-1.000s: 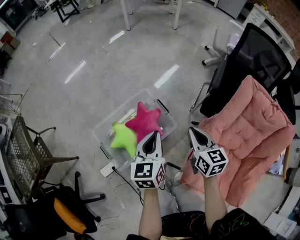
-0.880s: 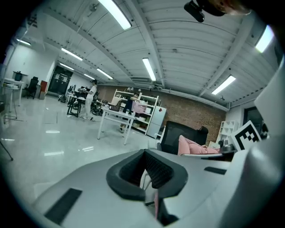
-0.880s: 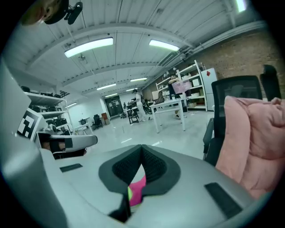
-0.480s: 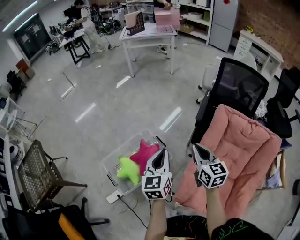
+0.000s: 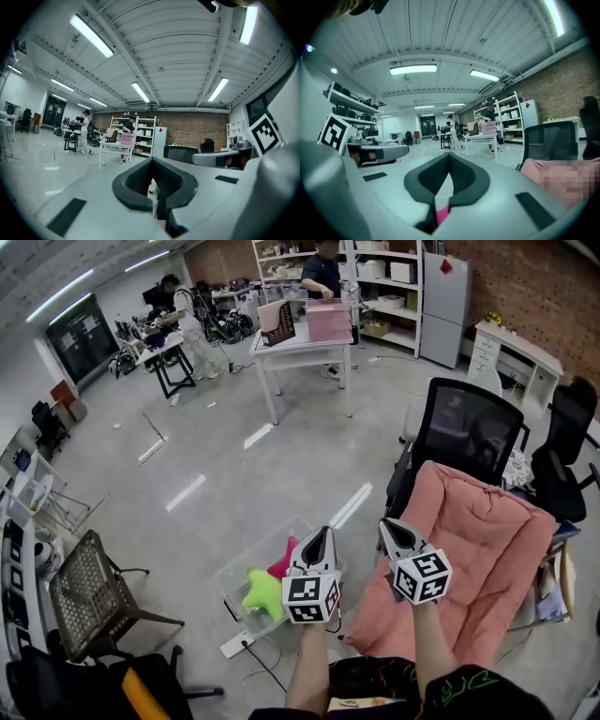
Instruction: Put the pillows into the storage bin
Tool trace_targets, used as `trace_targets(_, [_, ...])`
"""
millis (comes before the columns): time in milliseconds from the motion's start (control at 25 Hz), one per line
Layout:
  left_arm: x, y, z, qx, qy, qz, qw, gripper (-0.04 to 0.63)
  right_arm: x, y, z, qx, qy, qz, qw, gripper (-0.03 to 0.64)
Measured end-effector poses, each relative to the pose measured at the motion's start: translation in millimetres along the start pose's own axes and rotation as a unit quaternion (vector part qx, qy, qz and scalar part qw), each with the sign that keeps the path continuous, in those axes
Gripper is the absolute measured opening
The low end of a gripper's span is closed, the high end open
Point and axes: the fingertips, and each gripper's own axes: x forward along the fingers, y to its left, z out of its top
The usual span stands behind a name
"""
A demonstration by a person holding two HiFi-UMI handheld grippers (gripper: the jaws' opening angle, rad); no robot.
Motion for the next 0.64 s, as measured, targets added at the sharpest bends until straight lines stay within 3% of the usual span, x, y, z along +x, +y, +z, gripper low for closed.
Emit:
trace_targets(240, [-3, 10, -14, 0.015, -0.014, 0.01, 0.9997, -0.007, 1, -3, -9, -0.009, -0.022, -0.011, 1.0, 0.002])
trace_targets(480, [18, -22, 38, 0.013, -0.016, 0.016, 0.9997, -0.006, -12, -35, 52, -0.014, -0.027, -0.014, 0.999, 0.002])
trace_targets(640, [28, -38, 53, 0.01, -0.015, 0.022, 0.9996, -0.006, -19, -50, 70, -0.023, -0.027, -0.026, 0.999, 0.002])
